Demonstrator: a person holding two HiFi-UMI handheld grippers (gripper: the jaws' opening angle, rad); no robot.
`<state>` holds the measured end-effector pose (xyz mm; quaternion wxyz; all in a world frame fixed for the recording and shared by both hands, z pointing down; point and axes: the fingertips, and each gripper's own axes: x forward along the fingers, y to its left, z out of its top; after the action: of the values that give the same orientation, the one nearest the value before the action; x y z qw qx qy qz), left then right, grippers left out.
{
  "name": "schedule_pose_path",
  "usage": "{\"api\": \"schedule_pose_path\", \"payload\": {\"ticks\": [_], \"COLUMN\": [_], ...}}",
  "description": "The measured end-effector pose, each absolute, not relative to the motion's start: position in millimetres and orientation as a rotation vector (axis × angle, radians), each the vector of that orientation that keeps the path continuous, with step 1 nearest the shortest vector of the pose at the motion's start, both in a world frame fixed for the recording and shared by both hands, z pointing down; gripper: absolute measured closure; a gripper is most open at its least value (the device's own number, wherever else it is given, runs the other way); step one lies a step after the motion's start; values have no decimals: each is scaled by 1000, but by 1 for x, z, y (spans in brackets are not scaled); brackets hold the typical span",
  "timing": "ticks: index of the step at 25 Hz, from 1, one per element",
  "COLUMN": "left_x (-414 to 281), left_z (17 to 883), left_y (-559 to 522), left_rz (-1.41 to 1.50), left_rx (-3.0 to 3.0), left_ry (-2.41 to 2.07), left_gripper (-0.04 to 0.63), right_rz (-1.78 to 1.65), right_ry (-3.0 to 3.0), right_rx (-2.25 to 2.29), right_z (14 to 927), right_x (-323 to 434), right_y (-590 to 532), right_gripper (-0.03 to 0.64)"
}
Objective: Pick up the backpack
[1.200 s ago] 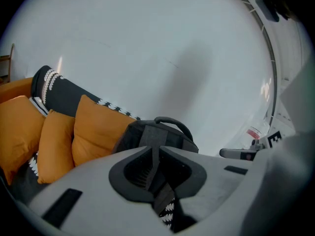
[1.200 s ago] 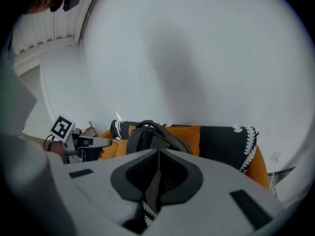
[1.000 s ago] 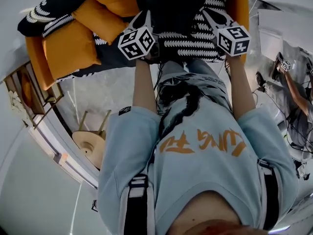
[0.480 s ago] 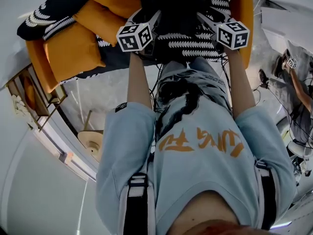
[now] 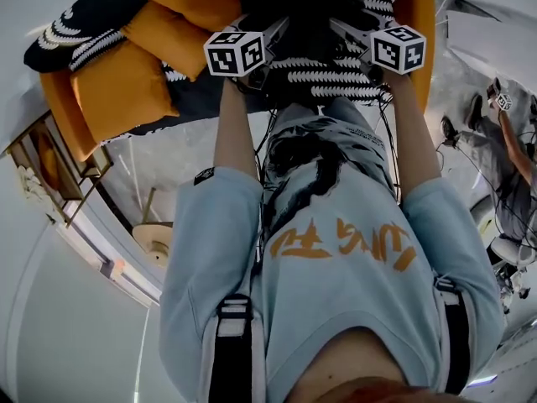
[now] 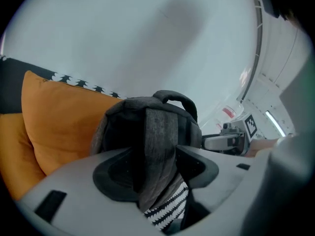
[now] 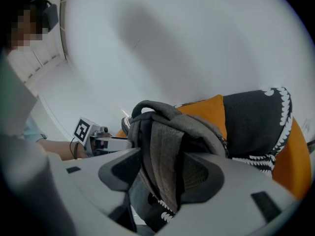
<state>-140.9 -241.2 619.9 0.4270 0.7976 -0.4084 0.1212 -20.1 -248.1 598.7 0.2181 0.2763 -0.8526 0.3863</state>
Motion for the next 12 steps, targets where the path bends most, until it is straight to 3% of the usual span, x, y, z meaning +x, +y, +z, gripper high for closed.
{"api": "schedule_pose_path", "payload": {"ticks": [7, 10, 12], "left_x": [-117, -114, -117], "left_z": [612, 612, 614], "left_y": [-237, -235, -232], "left_rz": [200, 179, 190], "left_rx": [2009, 1998, 1990], "left_ry": [-853, -836, -845], "left_gripper": [353, 353, 374], "right_rz": [1215, 1262, 1281], "right_ry": [-2362, -2356, -2348], "right_rx": [630, 636, 643], "right_z": [603, 598, 594], "right_x": [-42, -44, -46], "right_y": [-245, -242, -238], "right_gripper": [379, 473, 488]}}
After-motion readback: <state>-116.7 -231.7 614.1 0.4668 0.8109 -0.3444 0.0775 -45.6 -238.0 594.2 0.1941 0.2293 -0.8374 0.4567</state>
